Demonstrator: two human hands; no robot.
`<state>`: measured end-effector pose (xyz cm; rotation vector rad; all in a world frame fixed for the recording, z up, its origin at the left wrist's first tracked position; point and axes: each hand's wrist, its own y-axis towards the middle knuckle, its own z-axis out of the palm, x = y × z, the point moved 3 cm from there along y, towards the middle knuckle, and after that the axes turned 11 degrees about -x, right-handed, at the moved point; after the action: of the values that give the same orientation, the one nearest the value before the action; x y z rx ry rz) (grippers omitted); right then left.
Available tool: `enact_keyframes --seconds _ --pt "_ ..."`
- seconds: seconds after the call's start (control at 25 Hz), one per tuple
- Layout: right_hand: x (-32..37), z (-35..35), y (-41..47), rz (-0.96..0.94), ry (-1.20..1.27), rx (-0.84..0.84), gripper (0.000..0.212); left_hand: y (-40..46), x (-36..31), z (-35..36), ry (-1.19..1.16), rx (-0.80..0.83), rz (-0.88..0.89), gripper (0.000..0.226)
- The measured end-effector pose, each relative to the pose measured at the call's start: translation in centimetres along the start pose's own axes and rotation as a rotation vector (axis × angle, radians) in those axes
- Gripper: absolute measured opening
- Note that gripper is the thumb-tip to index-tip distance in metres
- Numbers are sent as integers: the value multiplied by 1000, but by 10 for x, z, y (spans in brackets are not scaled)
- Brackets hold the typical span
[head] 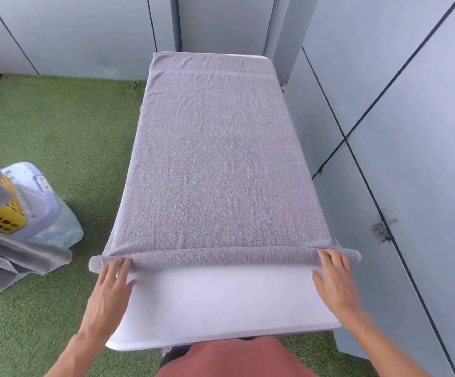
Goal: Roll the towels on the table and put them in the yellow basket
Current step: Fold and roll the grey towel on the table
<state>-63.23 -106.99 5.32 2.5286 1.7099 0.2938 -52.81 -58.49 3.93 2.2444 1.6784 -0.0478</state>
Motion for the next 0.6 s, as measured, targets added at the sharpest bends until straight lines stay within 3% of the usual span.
enact_keyframes --seconds 0.08,0.28,0.48,0.52,0.6 --pt "0 7 16 29 -1 39 48 11 7 5 -33 45 -12 51" --pt "-1 2 35 100 104 185 50 42 22 0 -50 200 -62 26" --pt "-15 -25 26 303 450 325 48 43 39 -4 -343 586 -292 37" --pt "-18 -25 36 376 502 364 48 49 41 -3 -447 582 -346 37" --pt "-20 -21 52 499 571 370 44 63 41 -4 -508 406 -433 33"
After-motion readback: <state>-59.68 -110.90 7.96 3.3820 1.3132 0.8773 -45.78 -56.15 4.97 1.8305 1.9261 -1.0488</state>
